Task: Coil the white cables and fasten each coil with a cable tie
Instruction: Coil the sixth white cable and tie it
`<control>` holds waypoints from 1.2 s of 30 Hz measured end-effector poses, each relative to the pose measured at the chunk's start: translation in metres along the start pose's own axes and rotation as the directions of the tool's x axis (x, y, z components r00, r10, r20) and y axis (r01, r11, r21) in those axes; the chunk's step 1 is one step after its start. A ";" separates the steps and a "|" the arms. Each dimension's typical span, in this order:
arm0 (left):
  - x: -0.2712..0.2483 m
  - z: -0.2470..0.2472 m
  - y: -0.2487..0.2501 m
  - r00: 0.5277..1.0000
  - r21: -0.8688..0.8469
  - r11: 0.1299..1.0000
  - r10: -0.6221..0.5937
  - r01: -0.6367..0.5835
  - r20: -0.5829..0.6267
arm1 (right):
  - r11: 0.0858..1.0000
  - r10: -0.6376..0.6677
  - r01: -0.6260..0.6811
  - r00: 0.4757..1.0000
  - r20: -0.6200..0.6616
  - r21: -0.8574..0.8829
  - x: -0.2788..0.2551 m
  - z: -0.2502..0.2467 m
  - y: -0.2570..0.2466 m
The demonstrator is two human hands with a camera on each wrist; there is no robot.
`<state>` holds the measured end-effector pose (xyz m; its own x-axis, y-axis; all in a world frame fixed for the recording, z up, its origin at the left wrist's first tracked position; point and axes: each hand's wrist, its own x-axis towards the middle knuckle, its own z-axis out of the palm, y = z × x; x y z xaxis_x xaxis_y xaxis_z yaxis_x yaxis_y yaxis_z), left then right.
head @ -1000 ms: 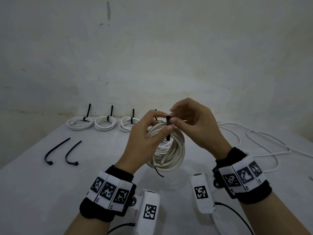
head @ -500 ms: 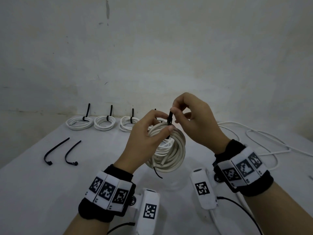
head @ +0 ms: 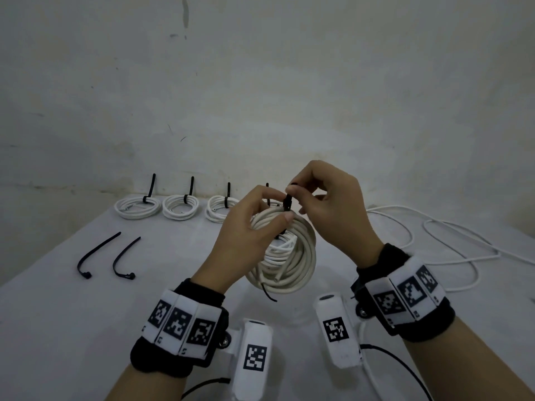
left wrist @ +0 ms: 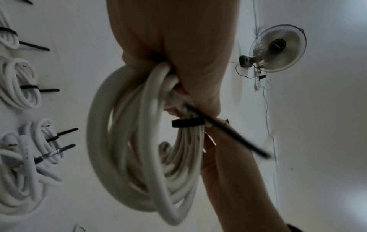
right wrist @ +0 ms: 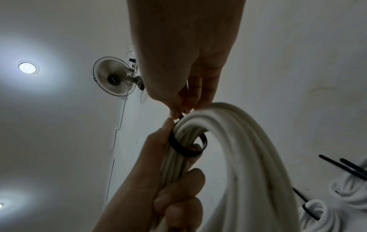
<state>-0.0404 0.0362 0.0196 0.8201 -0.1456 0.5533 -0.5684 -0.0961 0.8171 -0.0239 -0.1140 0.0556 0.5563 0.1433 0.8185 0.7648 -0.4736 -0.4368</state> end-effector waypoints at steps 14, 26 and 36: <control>0.006 -0.004 -0.011 0.987 -0.094 0.996 -0.017 0.002 -0.158 | 0.962 0.214 -0.235 0.964 0.157 0.135 0.010 0.005 0.007; 0.008 -0.018 -0.018 0.978 0.003 1.000 0.030 -0.030 -0.205 | 0.973 0.181 -0.185 0.982 0.045 0.135 -0.020 0.027 0.026; 0.004 -0.028 -0.026 0.961 -0.060 0.962 -0.271 0.268 -0.047 | 0.948 0.275 -0.259 0.959 -0.069 0.185 -0.027 0.035 0.037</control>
<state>-0.0202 0.0658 0.0052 0.9456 -0.0674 0.3184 -0.3229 -0.0723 0.9437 0.0011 -0.1044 0.0045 0.7215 -0.0533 0.6904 0.6410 -0.3256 -0.6951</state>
